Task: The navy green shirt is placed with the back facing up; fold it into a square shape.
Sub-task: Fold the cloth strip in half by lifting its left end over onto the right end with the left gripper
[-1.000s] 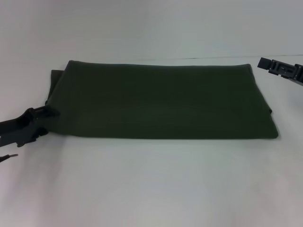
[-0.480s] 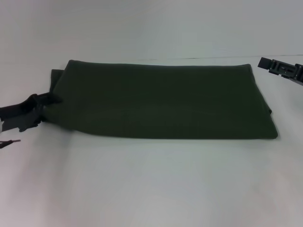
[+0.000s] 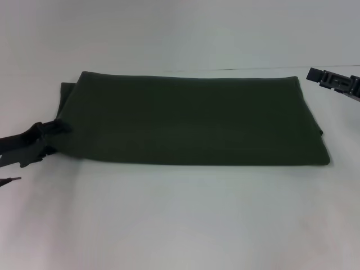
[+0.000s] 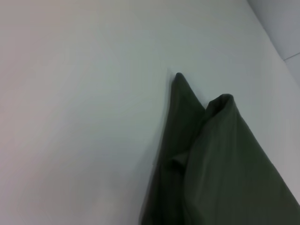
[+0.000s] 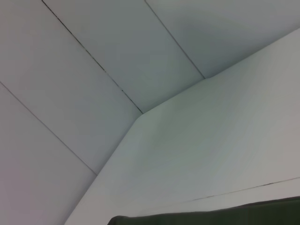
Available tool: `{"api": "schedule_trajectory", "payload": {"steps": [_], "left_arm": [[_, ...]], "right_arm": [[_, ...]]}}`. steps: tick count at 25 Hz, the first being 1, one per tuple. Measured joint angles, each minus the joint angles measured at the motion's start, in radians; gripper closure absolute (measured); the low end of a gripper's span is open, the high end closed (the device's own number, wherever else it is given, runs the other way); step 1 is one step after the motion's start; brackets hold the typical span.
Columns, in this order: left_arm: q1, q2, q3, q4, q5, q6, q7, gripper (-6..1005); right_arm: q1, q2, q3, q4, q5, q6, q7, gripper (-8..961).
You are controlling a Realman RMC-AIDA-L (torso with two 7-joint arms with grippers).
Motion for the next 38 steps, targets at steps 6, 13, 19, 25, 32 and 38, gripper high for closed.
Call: {"api": "schedule_trajectory", "payload": {"steps": [6,13,19,25,32,38], "left_arm": [[0.006,-0.001,0.000,-0.001,0.001,0.001,0.009,251],[0.005,-0.002,0.002,-0.005,-0.001,-0.016,0.052,276],[-0.002,-0.001,0.011,-0.008,0.000,-0.029,0.088,338],[-0.003,-0.002,0.020,-0.008,0.001,-0.039,0.089,607],[0.003,-0.002,0.019,-0.008,0.000,-0.037,0.098,947],[0.033,-0.014,0.002,0.007,-0.014,0.011,0.108,956]], "right_arm": [[0.000,0.000,0.000,0.000,0.000,0.001,0.000,177],[-0.006,0.000,0.000,0.000,0.000,0.001,-0.002,177],[-0.005,0.001,0.000,0.001,0.000,0.000,-0.003,177],[-0.003,0.003,0.000,0.001,0.000,0.000,-0.004,177],[-0.004,0.004,0.000,0.002,0.000,0.000,-0.007,177],[-0.008,0.009,0.000,0.005,0.000,0.000,-0.009,177]]}}
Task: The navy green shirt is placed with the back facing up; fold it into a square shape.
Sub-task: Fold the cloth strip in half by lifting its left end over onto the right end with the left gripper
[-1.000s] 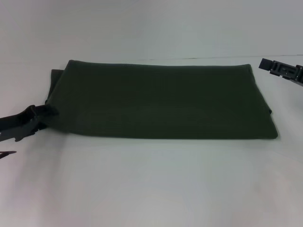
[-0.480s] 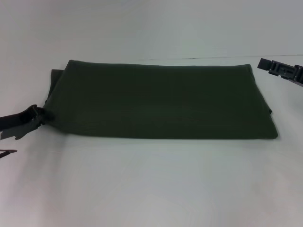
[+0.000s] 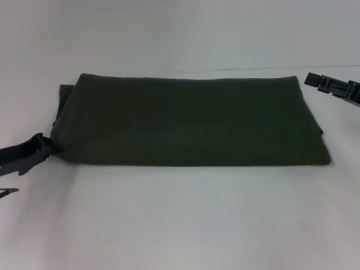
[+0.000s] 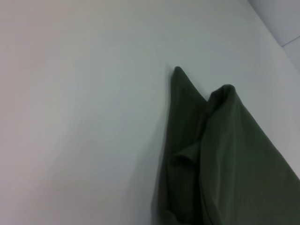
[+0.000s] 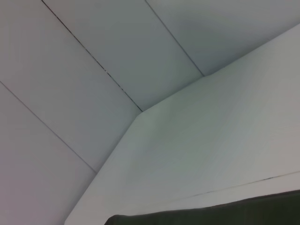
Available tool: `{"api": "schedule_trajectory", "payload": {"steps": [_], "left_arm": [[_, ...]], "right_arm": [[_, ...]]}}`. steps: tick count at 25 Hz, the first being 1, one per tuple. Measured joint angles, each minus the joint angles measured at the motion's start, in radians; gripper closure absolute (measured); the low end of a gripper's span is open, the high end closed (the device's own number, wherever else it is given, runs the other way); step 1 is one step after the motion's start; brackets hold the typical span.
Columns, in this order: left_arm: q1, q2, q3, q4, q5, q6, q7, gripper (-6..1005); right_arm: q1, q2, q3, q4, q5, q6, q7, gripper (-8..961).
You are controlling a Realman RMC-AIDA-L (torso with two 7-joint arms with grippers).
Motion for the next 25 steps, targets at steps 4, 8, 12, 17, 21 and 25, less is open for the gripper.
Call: {"api": "schedule_trajectory", "payload": {"steps": [4,8,12,17,21,25], "left_arm": [[0.027,-0.005,-0.027,0.005,-0.038,0.046,0.039,962],[0.067,-0.006,-0.073,0.021,-0.048,0.087,0.087,962],[0.099,-0.005,-0.102,0.048,-0.048,0.101,0.113,963],[0.131,0.005,-0.144,0.080,-0.035,0.108,0.135,963],[0.162,0.015,-0.180,0.124,-0.010,0.109,0.137,962],[0.196,0.029,-0.248,0.175,0.017,0.137,0.137,962]], "right_arm": [[-0.001,0.009,0.000,0.003,0.000,0.000,-0.002,178],[0.002,0.017,0.000,0.004,0.001,0.000,-0.003,178],[0.016,0.036,-0.007,0.008,0.002,0.006,-0.013,178],[0.036,0.064,-0.018,0.010,-0.003,0.027,-0.028,178],[0.050,0.076,-0.032,0.011,-0.004,0.042,-0.028,178],[0.068,0.079,-0.048,0.020,-0.004,0.069,-0.028,178]]}}
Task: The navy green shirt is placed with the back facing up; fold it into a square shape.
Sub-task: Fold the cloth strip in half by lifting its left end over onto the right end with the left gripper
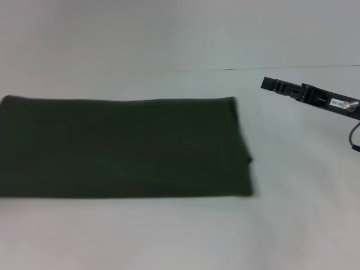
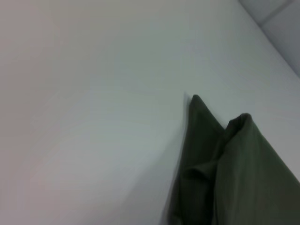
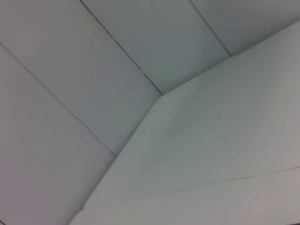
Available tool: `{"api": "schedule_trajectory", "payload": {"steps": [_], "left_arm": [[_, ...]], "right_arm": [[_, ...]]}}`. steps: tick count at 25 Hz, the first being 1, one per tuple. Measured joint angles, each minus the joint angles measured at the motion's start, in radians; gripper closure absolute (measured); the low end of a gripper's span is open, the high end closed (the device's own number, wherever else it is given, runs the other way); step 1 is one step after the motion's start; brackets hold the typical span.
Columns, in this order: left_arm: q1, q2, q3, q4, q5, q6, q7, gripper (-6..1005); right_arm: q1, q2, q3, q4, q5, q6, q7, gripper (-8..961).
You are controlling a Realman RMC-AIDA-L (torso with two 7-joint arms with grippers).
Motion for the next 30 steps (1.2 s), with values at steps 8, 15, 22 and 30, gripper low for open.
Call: {"api": "schedule_trajectory", "payload": {"steps": [8,15,22,30], "left_arm": [[0.019,0.020,-0.057,0.061,-0.022,0.126,-0.008,963],[-0.126,-0.002,0.072,-0.038,-0.271,0.422,0.031,963],[-0.373,-0.090,0.356,-0.259,-0.383,0.288,0.142,962],[-0.511,-0.097,0.313,-0.846,-0.463,-0.040,0.527,924]], "right_arm": [[0.027,0.003,-0.023,0.004,0.000,0.021,0.000,177],[0.014,0.003,-0.028,0.003,0.004,0.020,-0.021,178],[-0.025,-0.013,-0.027,-0.008,0.005,-0.019,-0.031,186],[-0.079,-0.034,-0.017,-0.009,0.006,-0.043,-0.073,223]]}}
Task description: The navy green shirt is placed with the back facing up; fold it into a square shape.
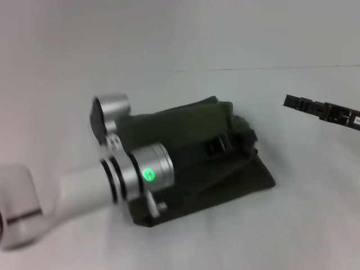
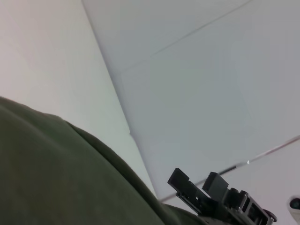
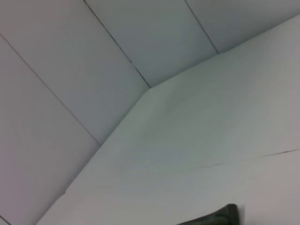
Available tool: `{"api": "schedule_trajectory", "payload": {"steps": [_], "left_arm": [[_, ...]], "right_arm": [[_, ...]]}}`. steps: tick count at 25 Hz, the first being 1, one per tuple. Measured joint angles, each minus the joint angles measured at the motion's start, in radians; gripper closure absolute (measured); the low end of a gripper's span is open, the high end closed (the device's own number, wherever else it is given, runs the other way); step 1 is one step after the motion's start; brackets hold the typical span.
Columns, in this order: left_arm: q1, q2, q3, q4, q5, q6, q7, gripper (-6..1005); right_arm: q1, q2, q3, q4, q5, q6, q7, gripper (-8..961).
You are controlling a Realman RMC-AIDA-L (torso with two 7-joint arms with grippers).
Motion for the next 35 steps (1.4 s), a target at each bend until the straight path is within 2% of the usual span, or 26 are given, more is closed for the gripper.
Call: {"api": "schedule_trajectory", "payload": {"steps": [4,9,11,14,16,18,22,23,24,25,28,30,35], "left_arm": [[0.023,0.000,-0.116,-0.127,-0.009,-0.006,0.229,895],[0.038,-0.001,-0.116,-0.138,-0.002,0.102,0.255,857],[0.050,-0.001,-0.116,-0.122,0.002,0.203,0.256,769],[0.080,0.000,-0.120,-0.071,0.007,0.403,0.254,638],[0.100,0.002,-0.120,-0.031,0.006,0.469,0.251,545],[0.126,0.005,-0.116,0.027,0.008,0.507,0.249,452],[0.191,0.008,-0.057,0.189,0.019,0.532,0.251,280],[0.203,0.008,-0.049,0.212,0.019,0.532,0.254,238],[0.242,0.008,-0.025,0.280,0.020,0.534,0.275,196],[0.242,0.008,-0.025,0.280,0.020,0.534,0.275,174],[0.302,0.011,0.013,0.378,0.024,0.535,0.329,107],[0.342,0.011,0.042,0.438,0.026,0.538,0.366,62],[0.394,0.011,0.053,0.504,0.026,0.539,0.427,63]], "right_arm": [[-0.013,-0.004,0.001,0.004,-0.001,0.004,-0.009,243],[-0.016,-0.006,-0.002,0.005,-0.004,0.008,-0.001,243],[-0.017,-0.010,-0.002,0.006,-0.006,0.010,0.012,243],[-0.017,-0.024,-0.007,0.007,-0.006,0.022,0.063,243],[-0.013,-0.034,-0.010,0.007,-0.008,0.026,0.100,243],[-0.002,-0.051,-0.017,0.006,-0.018,0.030,0.145,243],[0.044,-0.100,-0.060,0.012,-0.077,0.035,0.274,243],[0.055,-0.108,-0.071,0.012,-0.094,0.036,0.302,243],[0.069,-0.115,-0.083,0.012,-0.112,0.037,0.329,243],[0.080,-0.119,-0.092,0.012,-0.127,0.037,0.350,243],[0.117,-0.115,-0.114,0.012,-0.164,0.038,0.378,243],[0.139,-0.102,-0.131,0.017,-0.170,0.051,0.382,243],[0.205,-0.062,-0.178,0.076,-0.173,0.166,0.379,243]]}}
